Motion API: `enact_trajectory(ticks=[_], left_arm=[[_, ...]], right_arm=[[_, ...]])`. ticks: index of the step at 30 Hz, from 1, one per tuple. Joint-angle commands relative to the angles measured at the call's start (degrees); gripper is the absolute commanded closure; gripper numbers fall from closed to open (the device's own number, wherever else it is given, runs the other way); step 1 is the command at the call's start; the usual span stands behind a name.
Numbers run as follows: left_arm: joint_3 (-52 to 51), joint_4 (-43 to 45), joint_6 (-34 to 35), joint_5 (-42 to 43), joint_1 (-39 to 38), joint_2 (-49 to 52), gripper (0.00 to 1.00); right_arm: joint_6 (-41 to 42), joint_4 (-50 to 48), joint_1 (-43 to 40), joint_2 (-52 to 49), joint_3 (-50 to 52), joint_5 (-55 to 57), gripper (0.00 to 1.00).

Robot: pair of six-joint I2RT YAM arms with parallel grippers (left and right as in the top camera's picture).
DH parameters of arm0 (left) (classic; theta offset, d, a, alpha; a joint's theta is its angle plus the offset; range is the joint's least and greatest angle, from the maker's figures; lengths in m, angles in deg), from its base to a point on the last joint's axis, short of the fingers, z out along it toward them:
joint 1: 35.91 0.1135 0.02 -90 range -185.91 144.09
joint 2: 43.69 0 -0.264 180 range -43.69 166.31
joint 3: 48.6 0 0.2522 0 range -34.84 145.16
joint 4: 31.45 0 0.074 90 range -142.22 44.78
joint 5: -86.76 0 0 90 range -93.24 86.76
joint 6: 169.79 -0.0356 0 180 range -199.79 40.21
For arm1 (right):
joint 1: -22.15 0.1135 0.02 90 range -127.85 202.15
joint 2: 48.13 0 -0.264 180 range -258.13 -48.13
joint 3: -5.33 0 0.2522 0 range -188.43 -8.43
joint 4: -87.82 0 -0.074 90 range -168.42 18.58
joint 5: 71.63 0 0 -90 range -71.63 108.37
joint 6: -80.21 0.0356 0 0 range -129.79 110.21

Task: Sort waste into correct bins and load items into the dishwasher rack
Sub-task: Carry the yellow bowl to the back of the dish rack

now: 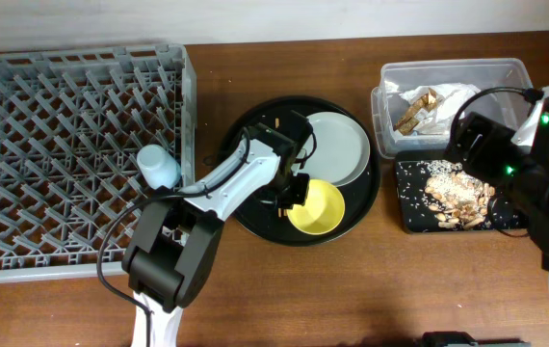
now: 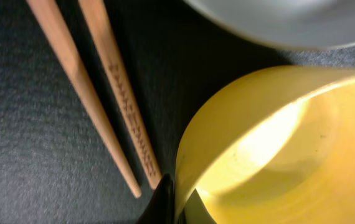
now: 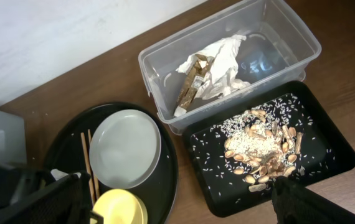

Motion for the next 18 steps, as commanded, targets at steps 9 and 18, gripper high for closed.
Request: enact_trajectory(ticks=[9, 18], left_arm=[[25.59, -17.29, -3.15, -11.37, 3.93, -1.22, 0.99], [35.91, -22.84, -3.80, -17.84, 8.68, -1.66, 0.99]], right_arm=[[-0.22, 0.11, -0.26, -9.11, -0.44, 1.11, 0.02], [2.27, -2.43, -0.22, -22.05, -0.44, -2.67, 0.02]])
